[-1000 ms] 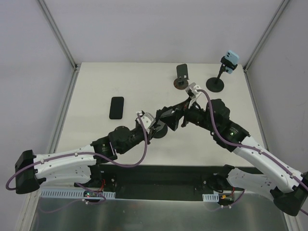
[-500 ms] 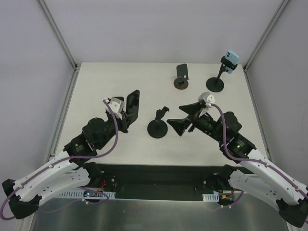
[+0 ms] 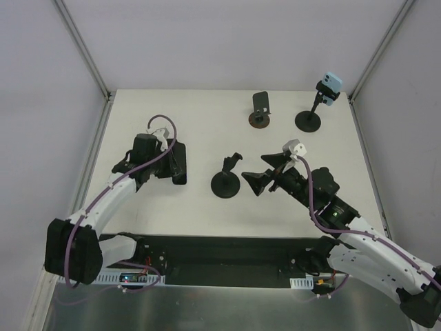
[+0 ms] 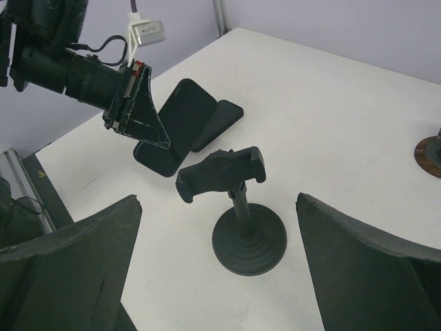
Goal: Remove the phone from the phone stand
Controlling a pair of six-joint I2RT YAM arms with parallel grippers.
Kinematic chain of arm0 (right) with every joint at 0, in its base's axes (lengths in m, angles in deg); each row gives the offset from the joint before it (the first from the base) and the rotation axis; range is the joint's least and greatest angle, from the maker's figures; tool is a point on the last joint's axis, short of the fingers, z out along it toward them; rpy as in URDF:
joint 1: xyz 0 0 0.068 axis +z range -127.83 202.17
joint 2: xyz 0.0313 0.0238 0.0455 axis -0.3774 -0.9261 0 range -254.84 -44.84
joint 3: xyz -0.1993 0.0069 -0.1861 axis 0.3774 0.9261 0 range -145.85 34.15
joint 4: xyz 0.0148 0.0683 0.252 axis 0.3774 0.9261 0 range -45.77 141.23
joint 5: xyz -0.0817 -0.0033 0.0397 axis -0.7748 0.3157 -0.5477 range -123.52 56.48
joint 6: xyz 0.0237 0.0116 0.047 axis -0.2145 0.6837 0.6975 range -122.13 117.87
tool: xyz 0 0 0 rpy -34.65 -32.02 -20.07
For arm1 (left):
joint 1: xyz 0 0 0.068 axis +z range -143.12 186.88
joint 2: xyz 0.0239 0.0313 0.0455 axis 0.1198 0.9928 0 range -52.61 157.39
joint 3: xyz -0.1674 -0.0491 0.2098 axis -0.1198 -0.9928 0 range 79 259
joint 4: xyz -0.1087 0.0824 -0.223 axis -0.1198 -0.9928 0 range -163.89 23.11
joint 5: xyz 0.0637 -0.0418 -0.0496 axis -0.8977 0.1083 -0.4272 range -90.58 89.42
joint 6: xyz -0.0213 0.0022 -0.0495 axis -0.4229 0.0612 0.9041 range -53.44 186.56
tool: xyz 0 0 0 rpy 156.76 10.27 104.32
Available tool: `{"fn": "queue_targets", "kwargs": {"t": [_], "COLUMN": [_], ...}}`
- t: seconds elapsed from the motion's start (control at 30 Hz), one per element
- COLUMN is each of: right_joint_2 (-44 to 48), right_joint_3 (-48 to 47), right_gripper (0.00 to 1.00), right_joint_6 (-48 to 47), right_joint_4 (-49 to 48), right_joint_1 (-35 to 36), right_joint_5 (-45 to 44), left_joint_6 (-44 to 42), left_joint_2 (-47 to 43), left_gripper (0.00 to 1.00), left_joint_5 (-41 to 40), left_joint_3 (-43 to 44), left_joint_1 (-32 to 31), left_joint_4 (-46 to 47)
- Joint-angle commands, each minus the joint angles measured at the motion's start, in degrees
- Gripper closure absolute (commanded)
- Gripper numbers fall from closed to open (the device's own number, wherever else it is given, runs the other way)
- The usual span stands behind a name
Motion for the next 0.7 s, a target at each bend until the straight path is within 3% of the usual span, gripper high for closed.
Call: {"fn": "queue_targets", "kwargs": {"t": [0.0,0.37,0.67], "right_joint_2": [-0.2,0.5,-0.46], "right_joint_3": [1.23,2.82,2.82], "right_gripper": [0.04,0.04,0.04], "right_joint_6": [-1.62,-2.85,-3.21], "right_joint_4": [-5.24,-5.77,-5.68], "right_joint_1": [-0.12,-0.12,-0.12], "right_joint_5": [-1.95,-5.56,-4.68], "left_joint_6": [2.63,1.84,1.66], "left_joint_2": [7.08,30.21,37.95], "left_gripper": [1.0,1.0,1.0], "left_joint_5": [10.62,15.28,16.69], "left_joint_3": [7.85,20.51,23.68], "left_joint_1": [2.67,5.4,7.15], "left_joint_4": [3.35,5.72,5.73]}}
